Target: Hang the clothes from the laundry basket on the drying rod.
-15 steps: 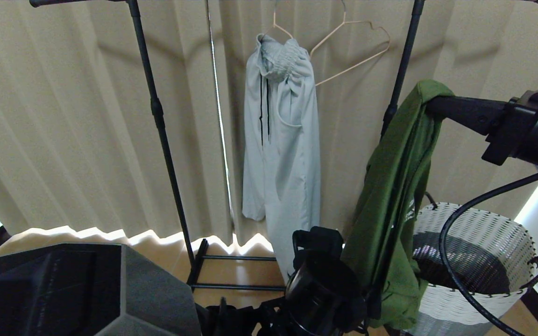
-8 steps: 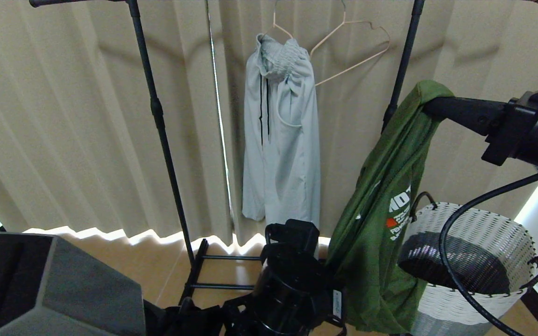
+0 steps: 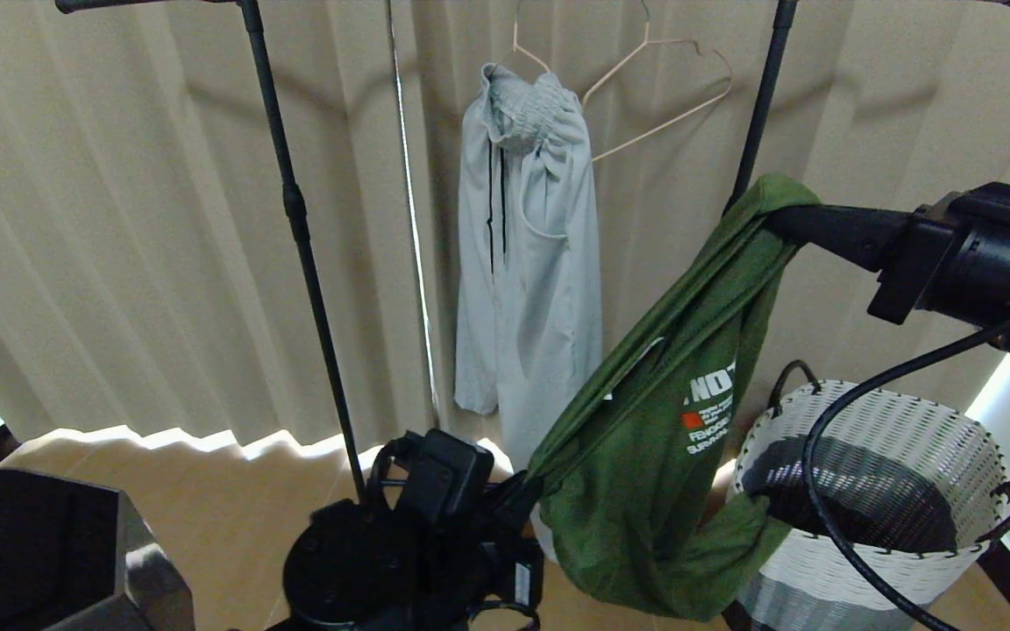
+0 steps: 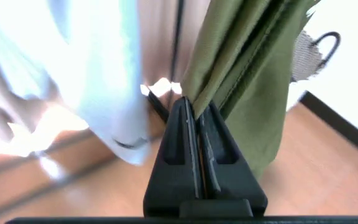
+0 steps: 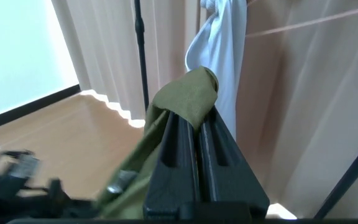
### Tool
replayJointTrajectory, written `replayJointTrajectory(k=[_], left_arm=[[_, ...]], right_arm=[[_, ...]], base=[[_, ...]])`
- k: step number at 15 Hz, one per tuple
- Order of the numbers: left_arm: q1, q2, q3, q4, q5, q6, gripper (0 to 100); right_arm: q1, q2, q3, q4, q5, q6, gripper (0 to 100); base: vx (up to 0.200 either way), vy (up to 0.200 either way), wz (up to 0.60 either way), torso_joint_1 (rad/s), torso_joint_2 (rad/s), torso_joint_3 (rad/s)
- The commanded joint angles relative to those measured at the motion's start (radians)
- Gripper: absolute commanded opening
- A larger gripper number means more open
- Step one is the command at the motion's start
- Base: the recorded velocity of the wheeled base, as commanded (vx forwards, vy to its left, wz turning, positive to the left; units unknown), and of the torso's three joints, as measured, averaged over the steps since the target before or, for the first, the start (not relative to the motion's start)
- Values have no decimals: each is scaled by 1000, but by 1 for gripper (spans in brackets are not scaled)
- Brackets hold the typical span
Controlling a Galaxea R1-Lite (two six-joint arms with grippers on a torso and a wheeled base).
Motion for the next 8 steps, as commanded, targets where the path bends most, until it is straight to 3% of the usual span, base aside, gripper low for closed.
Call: replayJointTrajectory(k=[1, 3, 8], left_arm=[[77, -46, 83, -56, -1, 55, 0], [123, -86, 83, -57, -7, 75, 0], [137, -89, 85, -68, -14, 93, 0]], right_arm=[[1, 18, 19, 3, 0, -1, 0], [1, 18, 35, -2, 2, -1, 0], [1, 8, 30, -2, 5, -1, 0]], base=[[0, 0, 0, 0, 0, 0], [0, 0, 0, 0, 0, 0], [0, 0, 0, 0, 0, 0]])
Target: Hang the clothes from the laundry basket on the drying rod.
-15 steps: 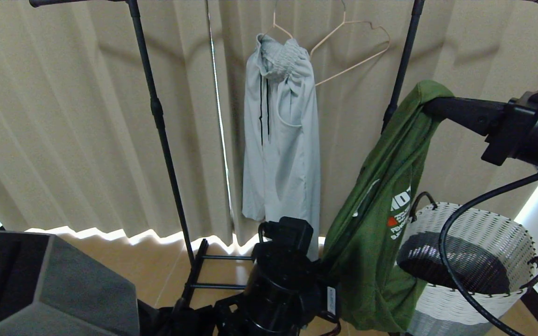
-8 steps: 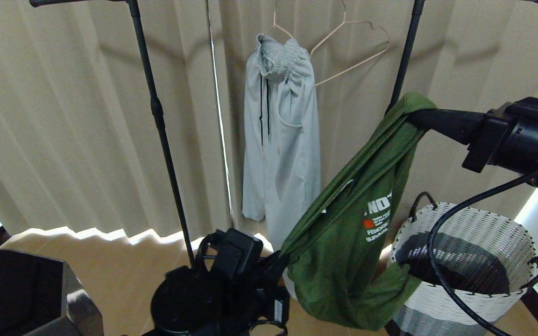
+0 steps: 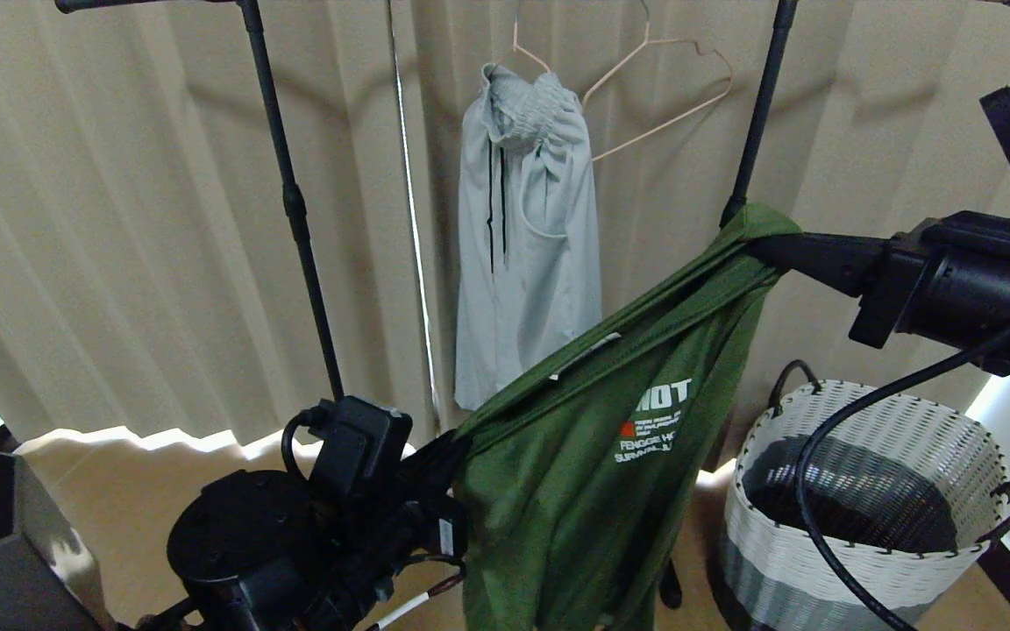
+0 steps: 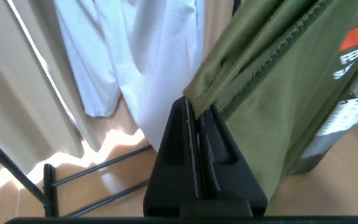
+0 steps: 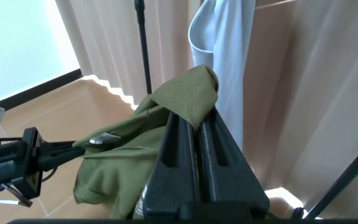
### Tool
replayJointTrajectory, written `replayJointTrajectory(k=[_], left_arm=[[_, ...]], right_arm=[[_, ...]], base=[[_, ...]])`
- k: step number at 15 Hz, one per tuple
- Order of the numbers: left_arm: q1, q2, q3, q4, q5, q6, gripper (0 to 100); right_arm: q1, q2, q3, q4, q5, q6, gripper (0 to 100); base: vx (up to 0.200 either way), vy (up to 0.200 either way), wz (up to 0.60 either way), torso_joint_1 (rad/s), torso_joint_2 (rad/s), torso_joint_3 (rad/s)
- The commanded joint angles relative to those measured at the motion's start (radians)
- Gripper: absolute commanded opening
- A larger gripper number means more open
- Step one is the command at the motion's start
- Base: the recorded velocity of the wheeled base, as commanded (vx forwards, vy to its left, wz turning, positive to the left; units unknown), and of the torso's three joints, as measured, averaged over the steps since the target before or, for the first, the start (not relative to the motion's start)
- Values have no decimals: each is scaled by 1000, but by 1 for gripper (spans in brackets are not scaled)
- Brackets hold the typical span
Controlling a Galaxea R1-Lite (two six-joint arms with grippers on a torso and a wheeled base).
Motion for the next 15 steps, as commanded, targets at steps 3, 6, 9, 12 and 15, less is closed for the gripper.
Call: replayJointTrajectory(k=[3, 6, 9, 12, 15], left_arm=[[12, -9, 0, -1, -16, 24, 100], [17, -7, -16, -1, -29, 27, 100], [47, -4, -26, -1, -62, 28, 100], [67, -6, -29, -1, -72, 35, 100], [73, -9, -23, -1, -90, 79, 100]], right_arm=[[2, -4, 9, 2, 0, 0, 0], [14, -8, 8, 7, 2, 0, 0], [51, -22, 2, 10, 12, 0, 0], [57, -24, 5, 10, 11, -2, 0], [57, -25, 6, 12, 11, 0, 0]], base=[[0, 0, 0, 0, 0, 0], [0, 0, 0, 0, 0, 0], [0, 0, 0, 0, 0, 0], [0, 0, 0, 0, 0, 0], [0, 0, 0, 0, 0, 0]])
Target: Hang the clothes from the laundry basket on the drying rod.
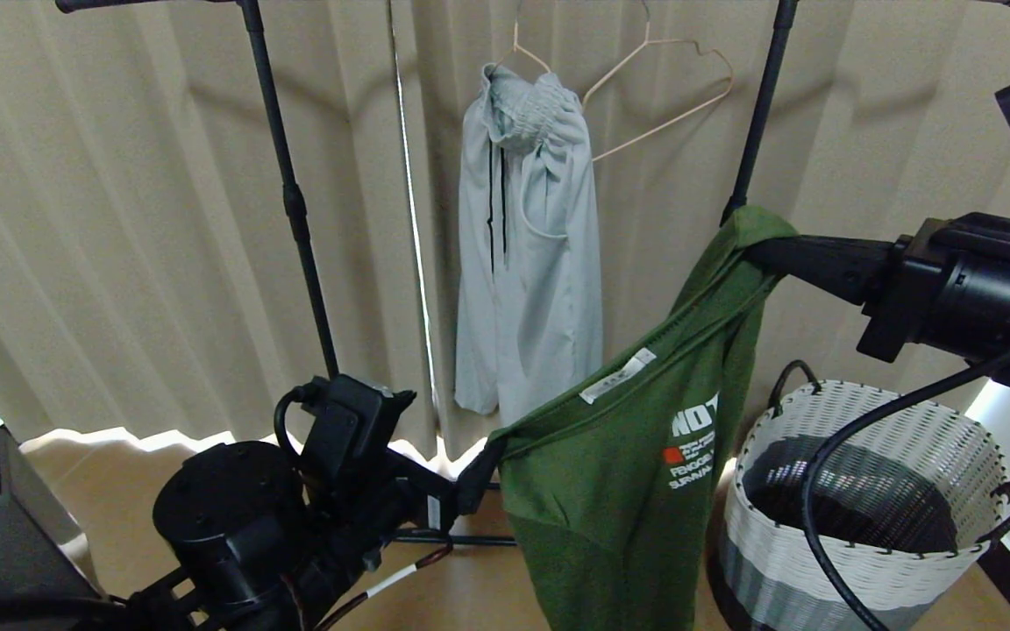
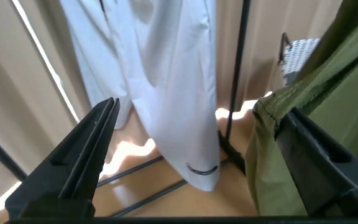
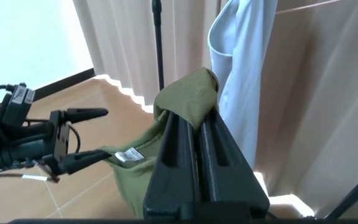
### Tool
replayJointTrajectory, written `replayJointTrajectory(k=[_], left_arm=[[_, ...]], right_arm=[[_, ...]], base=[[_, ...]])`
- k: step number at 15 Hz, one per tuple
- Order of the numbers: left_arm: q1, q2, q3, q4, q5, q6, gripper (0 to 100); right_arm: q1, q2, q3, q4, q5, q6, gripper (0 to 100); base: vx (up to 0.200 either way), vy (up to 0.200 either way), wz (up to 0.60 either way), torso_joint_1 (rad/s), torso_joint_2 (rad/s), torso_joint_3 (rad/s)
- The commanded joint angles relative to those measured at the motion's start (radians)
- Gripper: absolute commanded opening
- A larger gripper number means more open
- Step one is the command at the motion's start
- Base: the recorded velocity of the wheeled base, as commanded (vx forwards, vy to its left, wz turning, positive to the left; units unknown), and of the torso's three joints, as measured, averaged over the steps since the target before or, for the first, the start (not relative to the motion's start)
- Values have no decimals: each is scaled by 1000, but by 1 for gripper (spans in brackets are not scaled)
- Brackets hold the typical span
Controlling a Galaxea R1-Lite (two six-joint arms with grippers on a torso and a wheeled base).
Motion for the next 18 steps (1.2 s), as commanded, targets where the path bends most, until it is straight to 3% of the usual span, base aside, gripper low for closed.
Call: replayJointTrajectory(k=[1, 2, 3, 7, 11, 15, 18], left_arm=[[3, -2, 3, -1, -15, 5, 100], [8, 0, 3, -1, -31, 11, 100], [11, 2, 6, -1, -52, 13, 0], [29, -2, 6, -1, -154, 13, 0], [48, -6, 0, -1, -175, 33, 0], [143, -117, -38, -1, -235, 73, 0], [227, -357, -310, 508, -236, 54, 0]], right_arm=[[0, -7, -2, 0, 0, 0, 0], [0, -10, -2, -2, 0, -1, 0], [2, -14, -2, -2, 1, -1, 0], [0, -27, -2, 0, 1, -1, 0], [-3, -25, 1, 1, 0, 0, 0], [-61, -8, 18, 44, -3, -4, 0], [-83, -1, 32, 147, -5, -9, 0]], base=[[0, 0, 0, 0, 0, 0], [0, 0, 0, 0, 0, 0], [0, 0, 0, 0, 0, 0], [0, 0, 0, 0, 0, 0], [0, 0, 0, 0, 0, 0], [0, 0, 0, 0, 0, 0], [0, 0, 0, 0, 0, 0]])
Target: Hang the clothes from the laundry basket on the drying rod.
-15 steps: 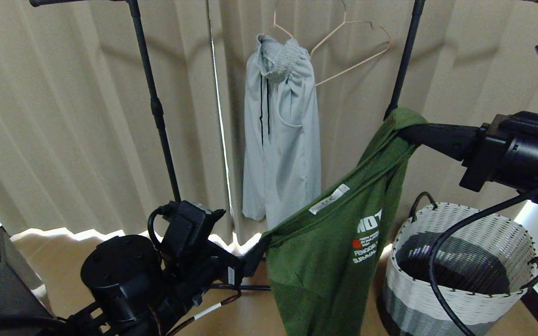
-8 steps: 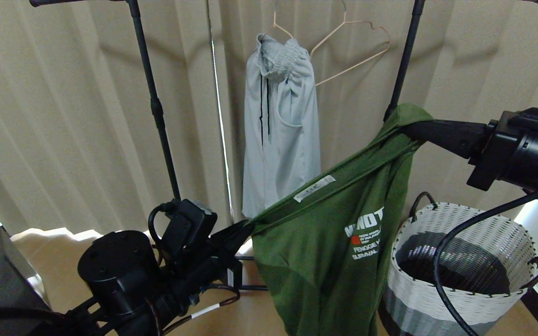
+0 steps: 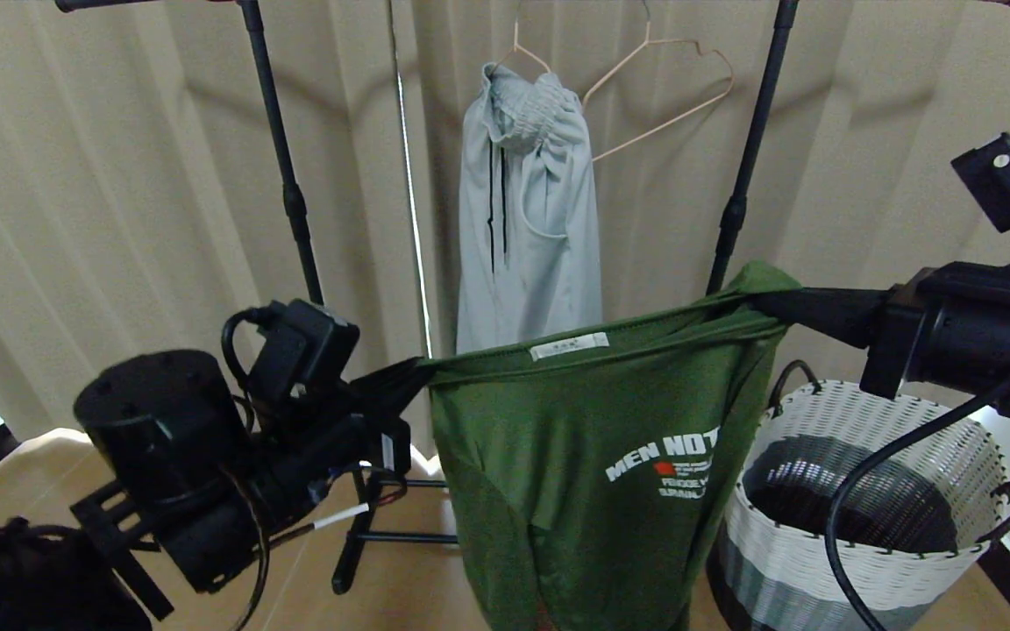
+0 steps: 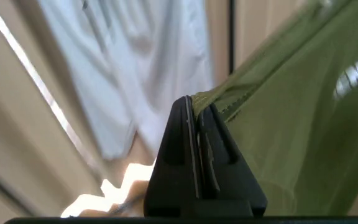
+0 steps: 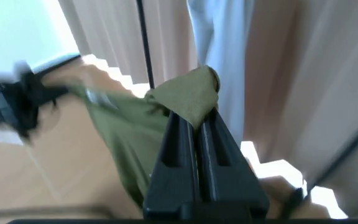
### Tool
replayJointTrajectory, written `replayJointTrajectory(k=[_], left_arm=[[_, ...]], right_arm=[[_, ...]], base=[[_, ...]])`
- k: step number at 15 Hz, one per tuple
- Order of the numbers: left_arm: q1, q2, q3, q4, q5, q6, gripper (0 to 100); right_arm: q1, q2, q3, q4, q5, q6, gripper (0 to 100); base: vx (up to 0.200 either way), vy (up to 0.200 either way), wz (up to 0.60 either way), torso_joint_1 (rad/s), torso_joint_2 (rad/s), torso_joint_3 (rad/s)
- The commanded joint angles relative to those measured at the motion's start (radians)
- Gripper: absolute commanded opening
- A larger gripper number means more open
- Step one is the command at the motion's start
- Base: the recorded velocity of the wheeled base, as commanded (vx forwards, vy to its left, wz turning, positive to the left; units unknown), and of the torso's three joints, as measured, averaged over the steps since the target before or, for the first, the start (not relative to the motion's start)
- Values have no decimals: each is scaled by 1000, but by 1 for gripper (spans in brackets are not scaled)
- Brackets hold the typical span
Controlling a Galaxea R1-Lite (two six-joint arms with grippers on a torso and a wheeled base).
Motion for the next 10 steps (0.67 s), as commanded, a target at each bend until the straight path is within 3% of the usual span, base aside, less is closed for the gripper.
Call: replayJointTrajectory(k=[1, 2, 3, 4, 5, 6, 10], left_arm=[[54, -189, -197, 234, -3, -13, 0], [54, -236, -334, 425, 3, -19, 0], [54, -250, -375, 484, 3, -21, 0], [51, -281, -481, 635, 3, -21, 0], [50, -282, -487, 646, 3, -21, 0], [37, -295, -522, 724, 2, -27, 0], [-16, -286, -506, 722, 5, -25, 0]], right_arm=[[-4, 5, 14, 6, 1, -3, 0], [-4, 4, 48, 6, 2, -14, 0], [-1, 4, 63, 5, 2, -17, 0], [2, 7, 80, 2, 4, -26, 0], [3, 7, 80, 2, 4, -26, 0], [22, 17, 89, 3, 4, -26, 0], [45, 14, 92, -18, 2, -26, 0]], base=[[0, 0, 0, 0, 0, 0], [0, 0, 0, 0, 0, 0], [0, 0, 0, 0, 0, 0], [0, 0, 0, 0, 0, 0], [0, 0, 0, 0, 0, 0], [0, 0, 0, 0, 0, 0], [0, 0, 0, 0, 0, 0]])
